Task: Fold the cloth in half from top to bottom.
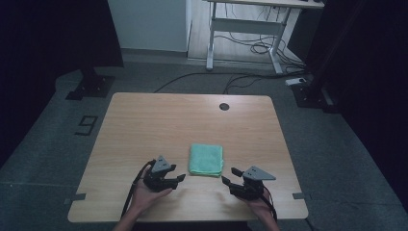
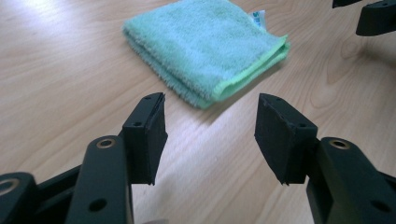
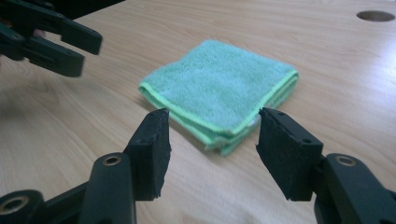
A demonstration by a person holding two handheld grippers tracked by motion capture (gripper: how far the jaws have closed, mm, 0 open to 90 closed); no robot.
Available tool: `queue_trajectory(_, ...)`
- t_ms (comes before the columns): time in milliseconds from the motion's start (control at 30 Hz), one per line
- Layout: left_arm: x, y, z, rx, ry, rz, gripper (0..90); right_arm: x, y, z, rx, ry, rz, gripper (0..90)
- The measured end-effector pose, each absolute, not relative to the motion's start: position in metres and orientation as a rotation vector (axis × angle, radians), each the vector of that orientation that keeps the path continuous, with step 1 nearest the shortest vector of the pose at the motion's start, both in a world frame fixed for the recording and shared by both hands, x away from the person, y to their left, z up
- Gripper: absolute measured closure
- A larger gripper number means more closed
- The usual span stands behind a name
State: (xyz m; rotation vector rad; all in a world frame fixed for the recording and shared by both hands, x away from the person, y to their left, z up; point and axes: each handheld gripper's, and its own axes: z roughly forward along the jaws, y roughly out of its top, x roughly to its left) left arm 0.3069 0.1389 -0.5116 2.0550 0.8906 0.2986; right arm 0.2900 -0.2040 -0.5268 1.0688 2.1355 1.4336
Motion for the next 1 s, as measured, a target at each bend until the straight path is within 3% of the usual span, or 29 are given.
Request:
queue_trajectory(433, 0.287, 0.164, -0.527, 2.039, 0.961, 0.310, 37.3, 0.277, -0.216, -0.541, 1.156, 2.175, 1.352, 29.7)
queue_trajectory(1000, 0.282, 0.175, -0.535, 2.041, 0.994, 0.328, 36.0, 0.273, -0.225, -0.551, 1.222, 2.171, 1.307, 27.7)
